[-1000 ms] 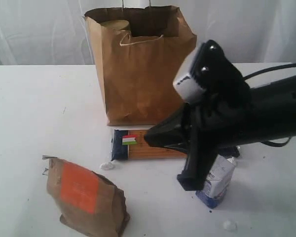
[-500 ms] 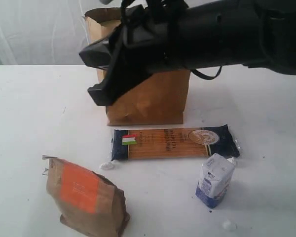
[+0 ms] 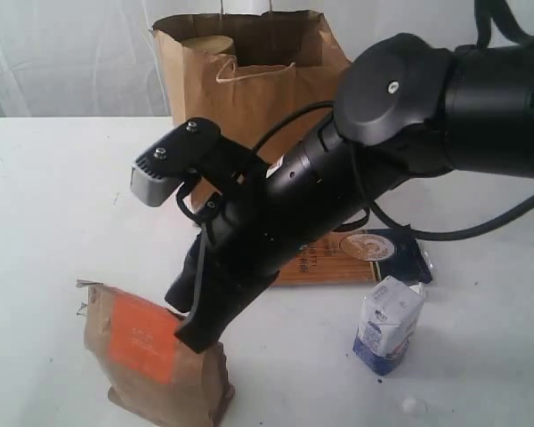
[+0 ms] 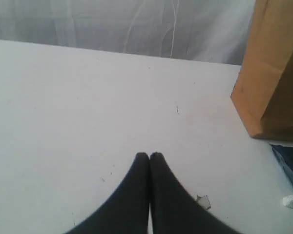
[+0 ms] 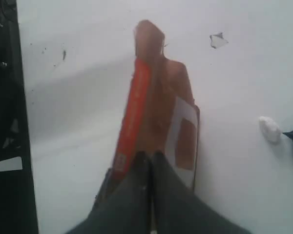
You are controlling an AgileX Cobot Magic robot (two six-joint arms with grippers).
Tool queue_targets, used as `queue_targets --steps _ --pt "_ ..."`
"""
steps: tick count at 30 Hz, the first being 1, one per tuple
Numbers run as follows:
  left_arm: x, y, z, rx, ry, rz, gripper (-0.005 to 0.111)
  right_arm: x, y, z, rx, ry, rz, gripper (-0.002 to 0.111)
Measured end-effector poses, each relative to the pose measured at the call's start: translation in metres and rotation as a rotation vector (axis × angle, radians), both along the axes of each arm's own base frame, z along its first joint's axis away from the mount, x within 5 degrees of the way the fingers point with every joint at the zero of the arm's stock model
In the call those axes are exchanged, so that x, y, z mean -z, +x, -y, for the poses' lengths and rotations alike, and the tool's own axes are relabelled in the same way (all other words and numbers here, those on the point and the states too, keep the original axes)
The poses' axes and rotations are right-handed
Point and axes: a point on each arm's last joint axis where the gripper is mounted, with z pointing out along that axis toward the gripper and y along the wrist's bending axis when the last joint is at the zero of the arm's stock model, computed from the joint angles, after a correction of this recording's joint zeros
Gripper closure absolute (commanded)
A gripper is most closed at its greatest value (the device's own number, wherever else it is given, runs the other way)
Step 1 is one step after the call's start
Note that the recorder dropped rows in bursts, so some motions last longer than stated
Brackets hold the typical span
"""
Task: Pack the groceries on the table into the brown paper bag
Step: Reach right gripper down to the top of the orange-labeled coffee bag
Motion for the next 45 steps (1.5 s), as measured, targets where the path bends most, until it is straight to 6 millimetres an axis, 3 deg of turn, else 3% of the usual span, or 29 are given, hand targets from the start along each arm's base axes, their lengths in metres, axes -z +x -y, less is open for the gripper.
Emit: queue_targets --steps 4,12,14,17,24,27,32,38,45 --pt "0.005 0.0 0.0 -0.016 -0.049 -0.005 0.107 -0.005 0.003 -0.001 0.016 0.012 0.013 0.103" --pt "0.032 -0.001 0.0 -0.039 -0.14 -0.082 0.107 -0.006 0.001 -0.003 0.008 0.013 0.017 0.059" --pt "0.034 -0.002 0.0 -0.044 -0.16 -0.088 0.107 -0.008 0.002 -0.004 0.009 0.016 0.021 0.053" --pt "0.037 -0.002 0.0 -0.038 -0.148 -0.11 0.107 -0.014 0.004 -0.006 0.019 0.031 0.025 0.053" --pt "0.05 -0.008 0.0 0.033 0.081 -0.249 0.107 -0.047 0.011 -0.014 0.025 0.106 0.088 0.053" --pt "0.05 -0.008 0.0 0.034 0.092 -0.245 0.107 -0.05 0.005 -0.019 -0.002 0.11 0.082 0.053" --pt "0.047 -0.006 0.001 -0.013 -0.089 -0.219 0.107 -0.039 -0.006 -0.028 -0.061 0.066 0.019 0.053" --pt "0.047 -0.007 0.003 -0.048 -0.246 -0.236 0.107 -0.009 0.004 -0.038 -0.029 -0.019 -0.028 0.054" --pt "0.047 -0.007 0.003 -0.05 -0.261 -0.241 0.107 0.007 0.012 -0.038 0.038 -0.09 -0.05 0.072"
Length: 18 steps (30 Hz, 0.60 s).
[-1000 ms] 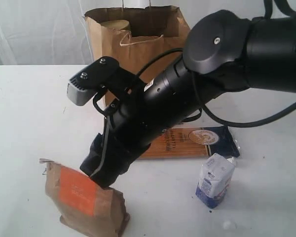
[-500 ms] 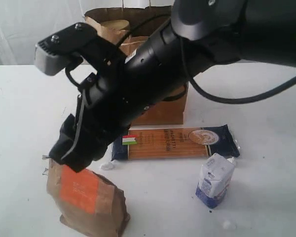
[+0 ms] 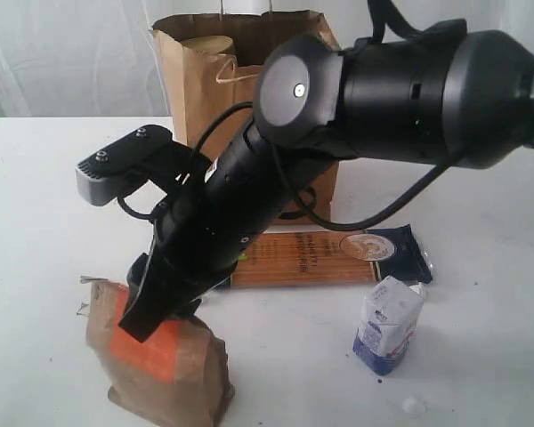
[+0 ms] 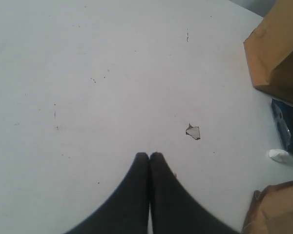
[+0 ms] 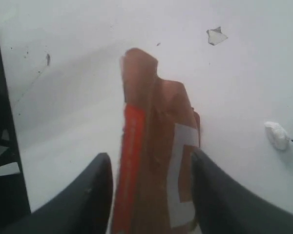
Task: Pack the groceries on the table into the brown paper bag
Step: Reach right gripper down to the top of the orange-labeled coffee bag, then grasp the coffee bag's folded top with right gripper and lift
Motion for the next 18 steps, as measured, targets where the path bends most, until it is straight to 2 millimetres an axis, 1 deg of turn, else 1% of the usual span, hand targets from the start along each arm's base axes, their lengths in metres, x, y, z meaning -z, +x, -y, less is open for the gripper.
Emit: queue_targets --steps 4,5,7,8,12,14,16,18 --pt "0.0 0.0 0.0 0.0 0.002 0.0 0.107 -0.001 0.0 0.0 0.007 -0.001 -0.009 0.09" --pt "0.0 0.0 0.0 0.001 0.007 0.0 0.107 -0.002 0.0 0.0 0.007 0.0 -0.008 0.097" --pt "0.0 0.0 0.0 0.002 0.017 0.0 0.107 -0.002 0.0 0.0 0.007 0.001 -0.007 0.106" --pt "0.0 0.0 -0.001 0.003 0.019 0.0 0.107 -0.002 -0.001 0.0 0.007 0.002 -0.007 0.108" --pt "0.0 0.0 -0.001 0.003 0.023 0.001 0.107 -0.007 -0.001 0.0 0.006 0.009 -0.007 0.108" --pt "0.0 0.0 -0.001 0.004 0.025 0.001 0.107 -0.014 -0.001 -0.001 0.001 0.015 -0.007 0.108" --pt "0.0 0.0 -0.001 0.003 0.025 0.006 0.107 -0.029 0.001 -0.003 -0.003 0.047 0.022 0.108" --pt "-0.001 -0.001 -0.001 0.003 0.025 0.018 0.107 -0.053 0.003 -0.005 -0.001 0.106 0.078 0.108"
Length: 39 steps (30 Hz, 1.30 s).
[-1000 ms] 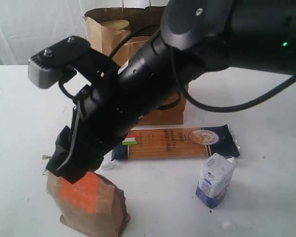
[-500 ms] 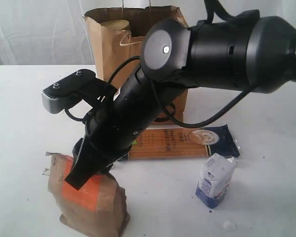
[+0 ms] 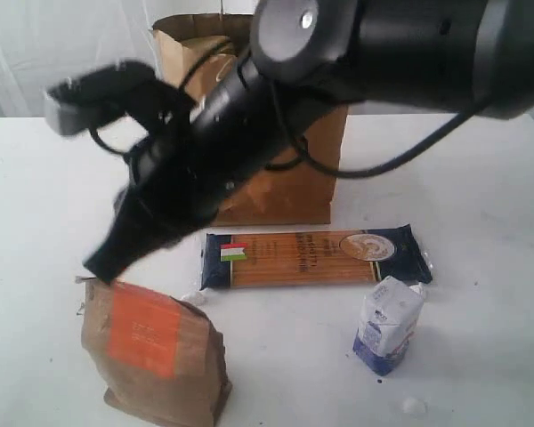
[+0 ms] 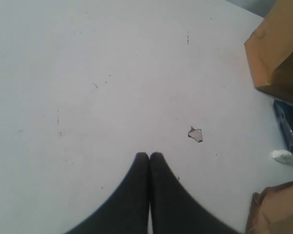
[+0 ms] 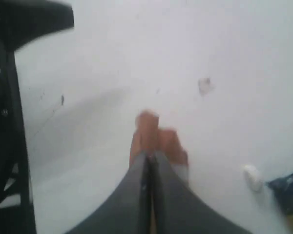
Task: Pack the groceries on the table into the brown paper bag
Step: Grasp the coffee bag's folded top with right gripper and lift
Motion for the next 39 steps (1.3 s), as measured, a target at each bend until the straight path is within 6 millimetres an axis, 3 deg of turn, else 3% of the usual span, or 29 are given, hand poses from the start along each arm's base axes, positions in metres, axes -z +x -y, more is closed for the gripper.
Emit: queue_targets --steps 4,7,9,11,14,18,21,27,33,35,38,39 --pt "-0.001 0.0 0.0 0.0 0.0 0.01 0.107 -0.057 0.003 0.002 0.031 0.143 0.169 0.108" --pt "-0.001 -0.001 0.0 0.0 0.0 0.016 0.107 -0.084 0.004 0.005 0.048 0.202 0.262 0.108" --pt "-0.001 -0.001 0.0 0.0 0.0 0.02 0.107 -0.09 0.004 0.005 0.055 0.216 0.278 0.108" --pt "-0.002 -0.001 0.0 0.0 -0.001 0.028 0.107 -0.089 0.003 0.005 0.051 0.206 0.264 0.101" --pt "-0.002 -0.001 0.0 0.0 -0.001 0.032 0.107 -0.076 0.002 0.003 0.021 0.14 0.184 0.081" --pt "-0.002 -0.001 0.0 0.0 -0.001 0.032 0.107 -0.045 0.003 -0.003 -0.04 -0.011 0.046 0.047" --pt "-0.002 -0.001 0.0 0.0 -0.001 0.032 0.107 -0.019 0.01 -0.011 -0.03 -0.084 -0.041 0.036" --pt "-0.003 -0.002 0.0 0.0 -0.001 0.042 0.107 0.04 0.028 -0.03 -0.017 -0.202 -0.152 0.037" --pt "-0.003 -0.002 0.0 0.0 -0.001 0.052 0.107 0.077 0.035 -0.036 -0.03 -0.289 -0.218 0.039" --pt "-0.003 -0.002 0.0 0.0 -0.001 0.052 0.107 0.084 0.036 -0.037 -0.035 -0.315 -0.217 0.055" --pt "-0.003 -0.002 0.0 0.0 -0.001 0.052 0.107 0.084 0.035 -0.037 -0.042 -0.326 -0.206 0.104" --pt "-0.003 -0.002 0.0 0.0 -0.001 0.052 0.107 0.082 0.035 -0.036 -0.042 -0.327 -0.198 0.108"
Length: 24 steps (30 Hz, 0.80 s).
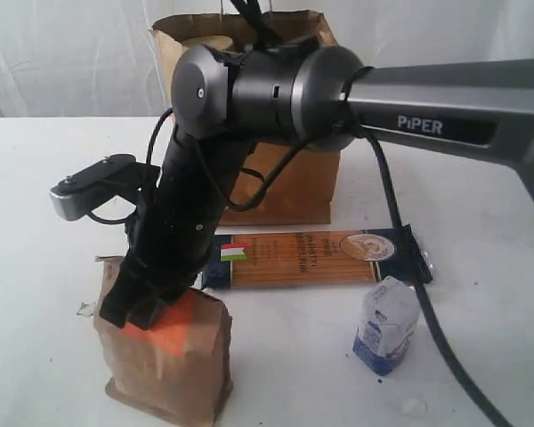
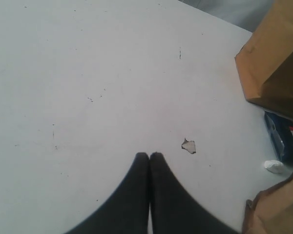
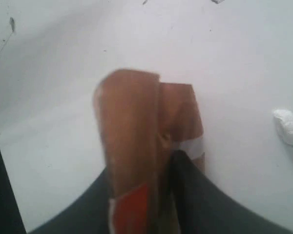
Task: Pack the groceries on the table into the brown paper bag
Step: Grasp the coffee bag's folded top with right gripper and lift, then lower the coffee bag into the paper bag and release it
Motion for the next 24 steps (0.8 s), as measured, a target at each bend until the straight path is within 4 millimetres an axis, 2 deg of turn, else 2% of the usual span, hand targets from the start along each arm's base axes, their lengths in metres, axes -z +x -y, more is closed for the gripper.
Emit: queue_targets --steps 4,8,12,13,16,22,23,24 --pt "0.0 0.0 0.0 0.0 0.0 0.0 0.107 -0.012 -0.002 0.005 -0.012 -0.009 0.036 0.108" --pt "0.0 0.0 0.0 0.0 0.0 0.0 0.107 -0.04 -0.007 0.01 -0.004 0.058 0.103 0.108" --pt "0.0 0.0 0.0 0.0 0.0 0.0 0.107 -0.084 -0.015 0.019 0.024 0.18 0.22 0.108" --pt "0.0 0.0 0.0 0.0 0.0 0.0 0.107 -0.105 -0.018 0.024 0.041 0.241 0.278 0.108" --pt "0.0 0.0 0.0 0.0 0.0 0.0 0.107 -0.138 -0.025 0.033 0.082 0.362 0.377 0.108" --pt "0.0 0.0 0.0 0.0 0.0 0.0 0.107 -0.208 -0.026 0.049 0.29 0.729 0.637 0.108" --pt "0.0 0.0 0.0 0.0 0.0 0.0 0.107 -0.226 -0.022 0.053 0.358 0.849 0.734 0.108" --pt "0.0 0.0 0.0 0.0 0.0 0.005 0.107 -0.231 -0.021 0.054 0.383 0.891 0.771 0.108"
